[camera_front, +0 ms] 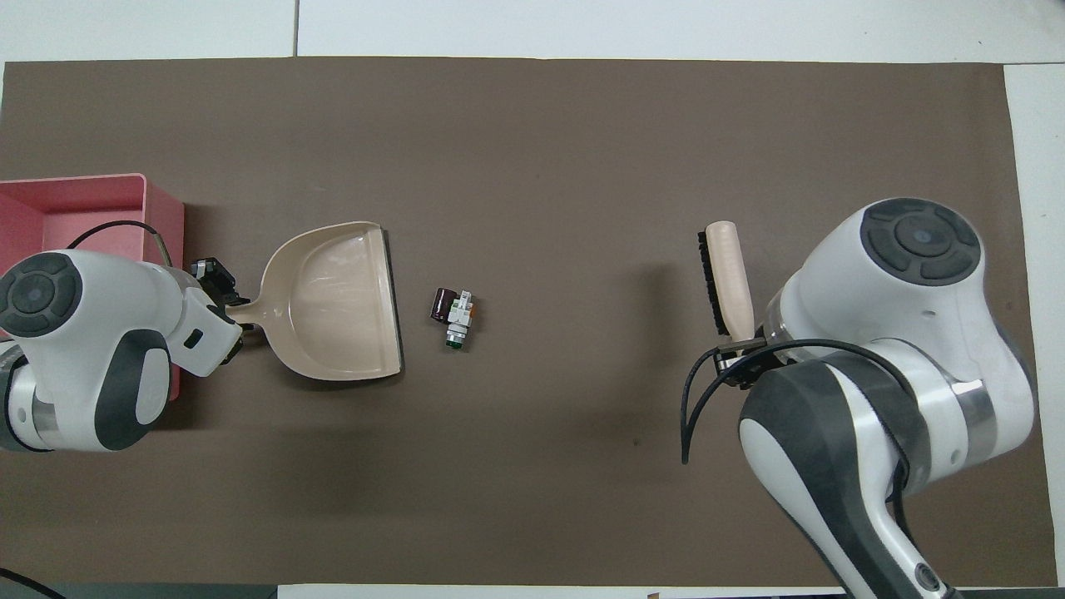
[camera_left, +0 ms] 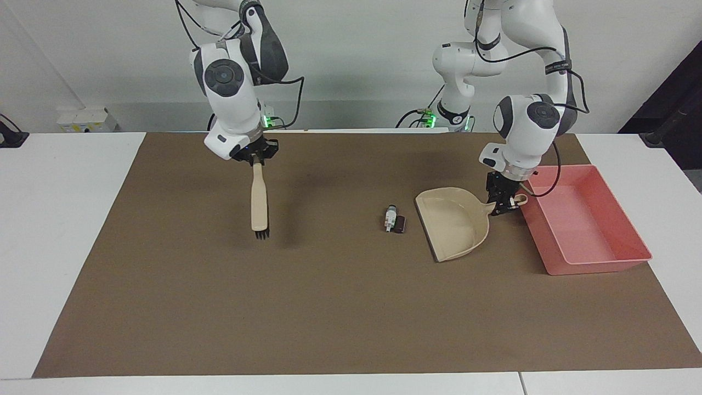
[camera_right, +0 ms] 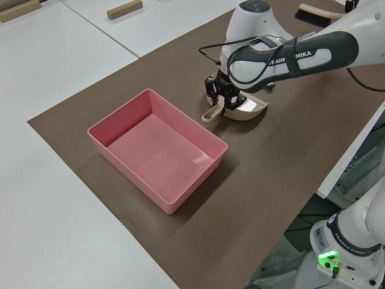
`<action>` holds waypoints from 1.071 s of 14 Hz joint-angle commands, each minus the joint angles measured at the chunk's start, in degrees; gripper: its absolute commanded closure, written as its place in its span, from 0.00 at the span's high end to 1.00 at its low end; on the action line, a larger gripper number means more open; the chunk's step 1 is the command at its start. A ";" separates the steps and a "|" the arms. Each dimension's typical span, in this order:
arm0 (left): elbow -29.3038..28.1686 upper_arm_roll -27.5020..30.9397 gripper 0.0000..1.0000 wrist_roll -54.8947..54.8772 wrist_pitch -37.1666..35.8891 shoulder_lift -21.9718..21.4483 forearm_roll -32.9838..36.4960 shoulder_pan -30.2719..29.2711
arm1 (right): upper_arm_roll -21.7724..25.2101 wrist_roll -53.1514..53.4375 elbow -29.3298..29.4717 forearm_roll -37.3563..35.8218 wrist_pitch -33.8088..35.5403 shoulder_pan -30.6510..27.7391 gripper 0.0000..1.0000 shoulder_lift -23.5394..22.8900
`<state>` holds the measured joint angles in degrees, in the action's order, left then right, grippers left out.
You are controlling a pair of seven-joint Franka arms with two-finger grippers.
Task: Clean e-waste and dump in bin
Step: 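Lift the brush with the right gripper toward the dustpan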
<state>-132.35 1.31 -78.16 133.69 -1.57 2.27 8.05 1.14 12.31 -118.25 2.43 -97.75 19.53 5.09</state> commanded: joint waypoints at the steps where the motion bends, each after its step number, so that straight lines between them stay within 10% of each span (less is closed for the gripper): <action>1: 6.99 0.18 0.00 0.99 -9.03 -0.01 0.90 0.91 | 0.27 5.16 0.91 1.96 -0.60 4.26 0.00 -1.48; 15: 12.99 0.18 0.00 5.38 -12.93 6.14 18.65 10.31 | 0.18 16.78 1.00 10.65 -9.99 16.24 0.00 -7.90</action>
<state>-120.83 1.12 -75.26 120.32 2.94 19.32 16.76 1.16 27.71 -118.16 10.68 -106.09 34.97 -0.90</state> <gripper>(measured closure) 0.665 0.744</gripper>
